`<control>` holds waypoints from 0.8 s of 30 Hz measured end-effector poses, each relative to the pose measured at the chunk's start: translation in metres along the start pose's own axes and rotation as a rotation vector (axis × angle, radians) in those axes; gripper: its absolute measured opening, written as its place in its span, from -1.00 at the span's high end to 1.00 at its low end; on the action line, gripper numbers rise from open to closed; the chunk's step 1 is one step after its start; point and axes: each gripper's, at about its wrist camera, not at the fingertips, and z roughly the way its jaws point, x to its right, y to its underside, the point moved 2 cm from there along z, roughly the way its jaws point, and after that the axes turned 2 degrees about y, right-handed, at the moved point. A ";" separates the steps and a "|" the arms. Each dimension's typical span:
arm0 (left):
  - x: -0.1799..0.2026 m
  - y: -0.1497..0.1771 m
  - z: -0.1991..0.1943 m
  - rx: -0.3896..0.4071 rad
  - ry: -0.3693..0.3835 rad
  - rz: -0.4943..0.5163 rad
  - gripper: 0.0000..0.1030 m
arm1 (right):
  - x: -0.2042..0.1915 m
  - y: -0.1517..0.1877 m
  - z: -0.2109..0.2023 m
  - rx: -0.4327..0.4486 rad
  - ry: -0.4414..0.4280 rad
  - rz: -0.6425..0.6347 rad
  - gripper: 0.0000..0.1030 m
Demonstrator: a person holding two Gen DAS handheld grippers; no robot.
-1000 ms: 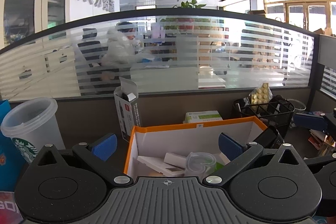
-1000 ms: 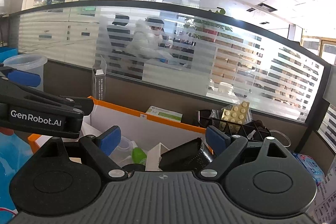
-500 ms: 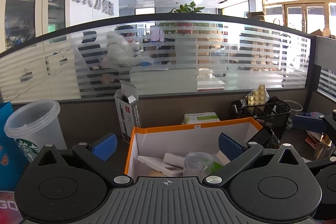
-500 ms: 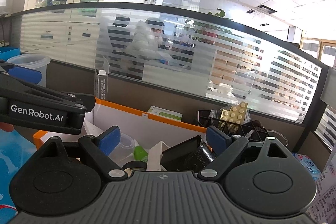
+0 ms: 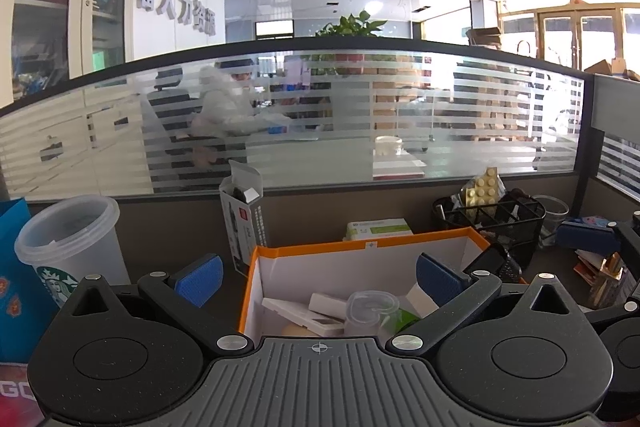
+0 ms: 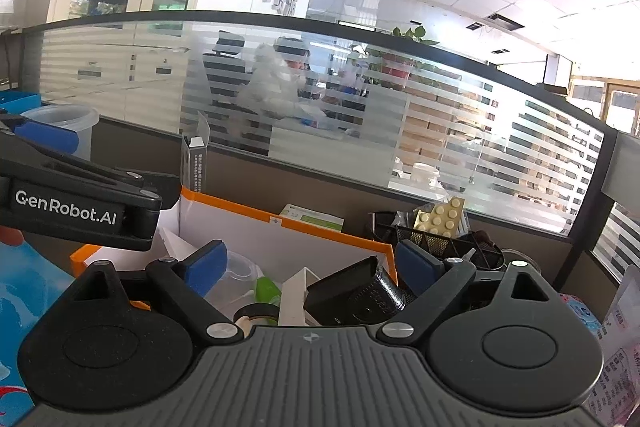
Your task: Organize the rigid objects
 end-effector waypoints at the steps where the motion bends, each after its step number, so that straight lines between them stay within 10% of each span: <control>1: 0.000 0.000 -0.001 0.002 0.000 -0.001 -1.00 | 0.000 -0.001 0.000 0.002 0.001 -0.001 -0.77; 24: -0.034 0.008 -0.045 0.049 -0.041 -0.036 -1.00 | -0.037 0.007 -0.028 0.042 -0.004 -0.029 -0.90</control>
